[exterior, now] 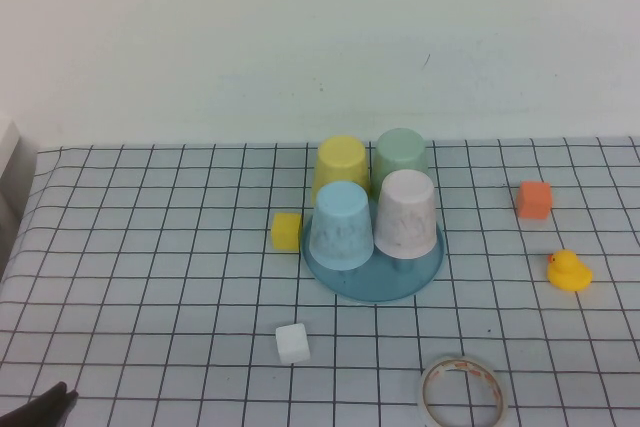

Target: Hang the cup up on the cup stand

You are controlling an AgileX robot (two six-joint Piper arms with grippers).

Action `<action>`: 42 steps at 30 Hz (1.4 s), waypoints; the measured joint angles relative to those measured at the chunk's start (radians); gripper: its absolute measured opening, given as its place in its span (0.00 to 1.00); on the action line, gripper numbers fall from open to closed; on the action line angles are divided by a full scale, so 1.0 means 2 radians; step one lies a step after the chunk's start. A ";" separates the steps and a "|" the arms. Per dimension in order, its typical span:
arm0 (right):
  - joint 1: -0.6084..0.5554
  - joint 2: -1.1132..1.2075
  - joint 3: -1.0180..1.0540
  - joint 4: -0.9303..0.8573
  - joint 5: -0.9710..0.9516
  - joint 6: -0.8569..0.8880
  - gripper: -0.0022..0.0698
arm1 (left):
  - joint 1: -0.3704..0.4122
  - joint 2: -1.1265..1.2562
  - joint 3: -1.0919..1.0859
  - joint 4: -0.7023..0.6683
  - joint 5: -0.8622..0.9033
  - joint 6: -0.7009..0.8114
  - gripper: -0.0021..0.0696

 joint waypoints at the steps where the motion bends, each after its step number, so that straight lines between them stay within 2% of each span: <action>1: 0.000 0.000 0.000 0.000 0.000 0.000 0.03 | 0.000 0.000 0.001 0.000 0.000 0.000 0.03; 4: 0.000 0.000 0.000 0.000 0.001 0.000 0.03 | 0.007 -0.011 0.009 0.000 0.001 0.000 0.03; 7: 0.000 0.000 0.000 0.000 0.001 0.000 0.03 | 0.040 -0.033 0.023 0.000 0.000 0.000 0.03; 16: 0.000 0.000 0.000 0.000 0.001 0.000 0.03 | 0.201 -0.085 0.086 -0.025 -0.029 -0.016 0.03; 18: 0.000 0.000 0.000 0.000 0.001 0.000 0.03 | 0.215 -0.091 0.086 -0.029 -0.019 -0.018 0.03; 25: 0.000 0.000 0.000 0.000 0.001 0.000 0.03 | 0.221 -0.093 0.085 -0.047 0.077 -0.028 0.03; 42: 0.000 0.000 0.000 0.000 0.001 0.000 0.03 | 0.221 -0.093 0.084 -0.078 0.086 -0.069 0.03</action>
